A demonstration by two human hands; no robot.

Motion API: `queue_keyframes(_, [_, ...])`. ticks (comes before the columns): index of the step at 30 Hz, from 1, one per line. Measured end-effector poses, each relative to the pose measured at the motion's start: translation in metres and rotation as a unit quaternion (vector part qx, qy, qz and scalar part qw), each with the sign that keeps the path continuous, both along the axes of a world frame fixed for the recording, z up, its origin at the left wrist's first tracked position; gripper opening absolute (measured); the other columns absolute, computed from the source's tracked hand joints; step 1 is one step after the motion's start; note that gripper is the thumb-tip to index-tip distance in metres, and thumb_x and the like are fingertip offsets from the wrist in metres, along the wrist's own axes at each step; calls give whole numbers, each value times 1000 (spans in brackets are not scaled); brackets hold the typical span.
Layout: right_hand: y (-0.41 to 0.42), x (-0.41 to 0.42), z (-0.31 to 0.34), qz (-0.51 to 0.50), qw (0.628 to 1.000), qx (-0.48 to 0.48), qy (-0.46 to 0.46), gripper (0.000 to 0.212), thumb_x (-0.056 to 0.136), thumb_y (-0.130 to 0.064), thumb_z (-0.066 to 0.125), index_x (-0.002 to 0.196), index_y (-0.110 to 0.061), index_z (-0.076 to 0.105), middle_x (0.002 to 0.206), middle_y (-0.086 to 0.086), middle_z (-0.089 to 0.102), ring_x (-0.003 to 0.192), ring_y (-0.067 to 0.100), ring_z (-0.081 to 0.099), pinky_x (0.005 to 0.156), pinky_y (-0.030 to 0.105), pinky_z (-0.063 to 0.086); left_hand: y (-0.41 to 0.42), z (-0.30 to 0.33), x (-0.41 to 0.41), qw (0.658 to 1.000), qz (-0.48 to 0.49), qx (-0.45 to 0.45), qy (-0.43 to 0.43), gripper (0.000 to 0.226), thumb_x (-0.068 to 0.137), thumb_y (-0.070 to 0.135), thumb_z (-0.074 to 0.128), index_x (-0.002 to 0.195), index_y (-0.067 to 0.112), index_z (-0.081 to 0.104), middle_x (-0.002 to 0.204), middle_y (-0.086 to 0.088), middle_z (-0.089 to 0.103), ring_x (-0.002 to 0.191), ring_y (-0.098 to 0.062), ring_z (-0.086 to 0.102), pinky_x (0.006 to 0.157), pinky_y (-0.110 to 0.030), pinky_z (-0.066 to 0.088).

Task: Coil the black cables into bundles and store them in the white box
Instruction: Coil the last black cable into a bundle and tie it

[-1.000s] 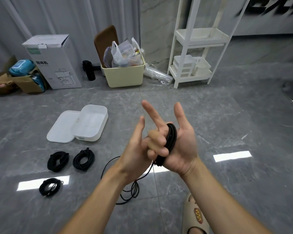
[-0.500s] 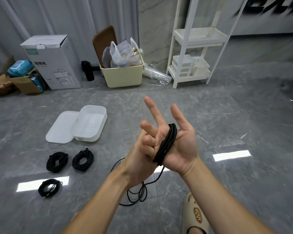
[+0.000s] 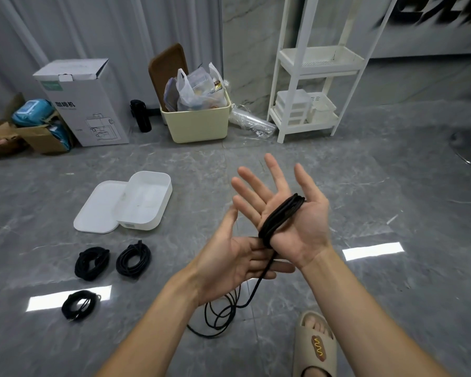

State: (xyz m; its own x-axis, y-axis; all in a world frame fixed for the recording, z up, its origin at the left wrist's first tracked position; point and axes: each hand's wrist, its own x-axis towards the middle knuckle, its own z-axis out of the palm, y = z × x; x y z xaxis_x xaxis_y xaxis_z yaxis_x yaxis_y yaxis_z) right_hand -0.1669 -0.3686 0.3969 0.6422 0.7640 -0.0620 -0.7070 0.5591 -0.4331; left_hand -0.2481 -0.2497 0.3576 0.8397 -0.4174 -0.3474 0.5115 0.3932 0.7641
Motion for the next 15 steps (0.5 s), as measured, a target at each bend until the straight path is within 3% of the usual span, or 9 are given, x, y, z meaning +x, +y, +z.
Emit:
queue_keyframes(3, [-3,5,0,-33,999,-28,-20,58,96,-45,49,150,-28,37,133,26,60,122,42,60,93,50,55,5,2,0,1000,-9,18,12,108,87,82,0,137,5,57,133,-17,63,121,-28,62,101,-35,41])
queue_keyframes(8, [-9,11,1,-65,987,-116,-87,54,99,-48,46,149,-31,36,127,26,64,119,43,62,96,50,54,10,8,-2,999,9,19,48,107,87,81,4,136,-1,53,126,-21,66,103,-27,69,90,-33,48])
queue_keyframes(15, [-5,10,-7,-82,935,-285,-196,49,101,-49,43,147,-34,41,113,17,73,104,36,71,90,44,58,19,14,-4,998,22,35,56,107,87,80,7,133,-3,55,123,-24,67,90,-26,70,79,-28,52])
